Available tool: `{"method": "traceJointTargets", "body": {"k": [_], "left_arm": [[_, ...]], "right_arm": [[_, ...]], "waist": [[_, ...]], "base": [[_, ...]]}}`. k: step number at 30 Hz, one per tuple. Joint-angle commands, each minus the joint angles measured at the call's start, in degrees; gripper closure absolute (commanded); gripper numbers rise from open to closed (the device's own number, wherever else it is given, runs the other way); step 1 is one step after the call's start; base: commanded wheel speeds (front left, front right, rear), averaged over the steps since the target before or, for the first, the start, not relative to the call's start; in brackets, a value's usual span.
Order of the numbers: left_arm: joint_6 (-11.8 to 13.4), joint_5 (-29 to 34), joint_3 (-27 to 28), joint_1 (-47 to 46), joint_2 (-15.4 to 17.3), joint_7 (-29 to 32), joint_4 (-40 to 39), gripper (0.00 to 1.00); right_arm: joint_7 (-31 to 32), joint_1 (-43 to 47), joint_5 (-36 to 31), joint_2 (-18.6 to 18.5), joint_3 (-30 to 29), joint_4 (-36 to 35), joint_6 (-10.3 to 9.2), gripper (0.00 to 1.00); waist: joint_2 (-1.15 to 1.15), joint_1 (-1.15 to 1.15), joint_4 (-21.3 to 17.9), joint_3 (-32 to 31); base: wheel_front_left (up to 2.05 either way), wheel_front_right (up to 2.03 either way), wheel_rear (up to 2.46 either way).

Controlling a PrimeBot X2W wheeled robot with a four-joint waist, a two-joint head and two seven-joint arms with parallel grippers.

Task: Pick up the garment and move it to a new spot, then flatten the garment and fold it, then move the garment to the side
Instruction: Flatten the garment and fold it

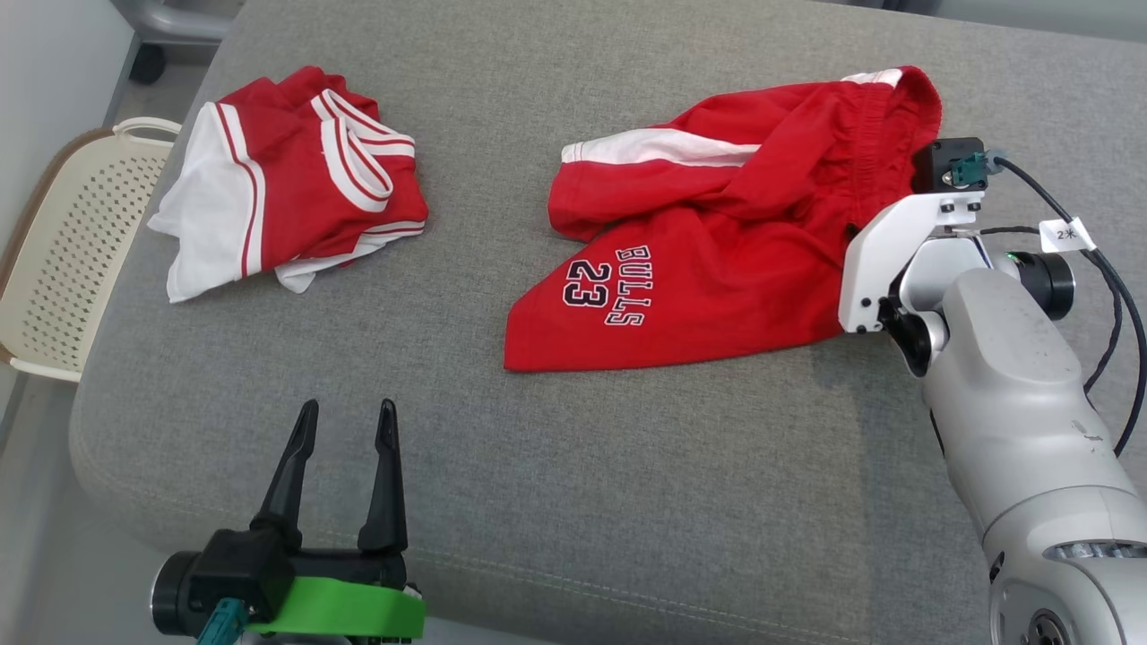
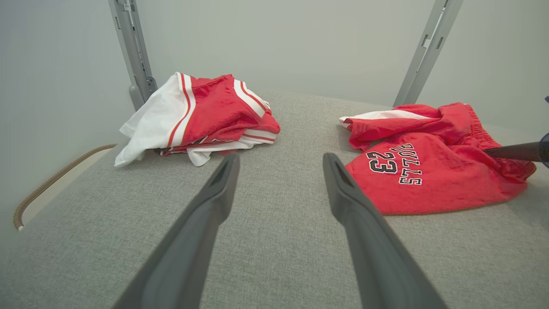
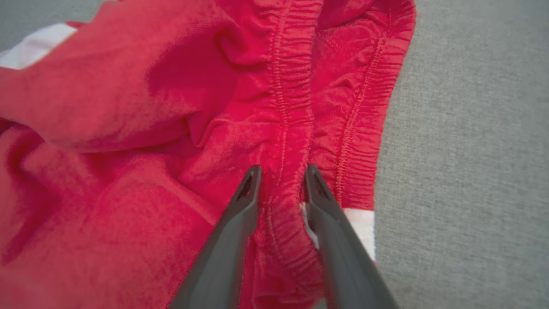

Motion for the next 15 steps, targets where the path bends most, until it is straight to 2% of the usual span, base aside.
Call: {"method": "traceJointTargets", "body": {"k": [1, 3, 15], "left_arm": [[0.04, 0.18, 0.21, -0.44, 0.03, -0.05, 0.12, 0.00], [0.08, 0.31, 0.35, -0.29, 0.03, -0.05, 0.19, 0.00], [0.22, 0.52, 1.45, 1.17, 0.03, -0.05, 1.19, 0.00]], "right_arm": [[-0.70, 0.78, -0.25, -0.11, 0.42, 0.32, -0.02, 0.80], [-1.71, 0.73, 0.01, -0.09, 0.83, 0.40, -0.02, 1.00], [-7.27, 5.38, 5.56, 0.18, 4.18, -0.32, -0.02, 1.00]], "waist": [[0.00, 0.00, -0.82, -0.71], [0.00, 0.00, -1.36, -1.11], [0.00, 0.00, -5.14, -4.87]], "base": [[0.00, 0.00, 0.00], [0.00, 0.00, 0.00], [0.00, 0.00, 0.00]]}}
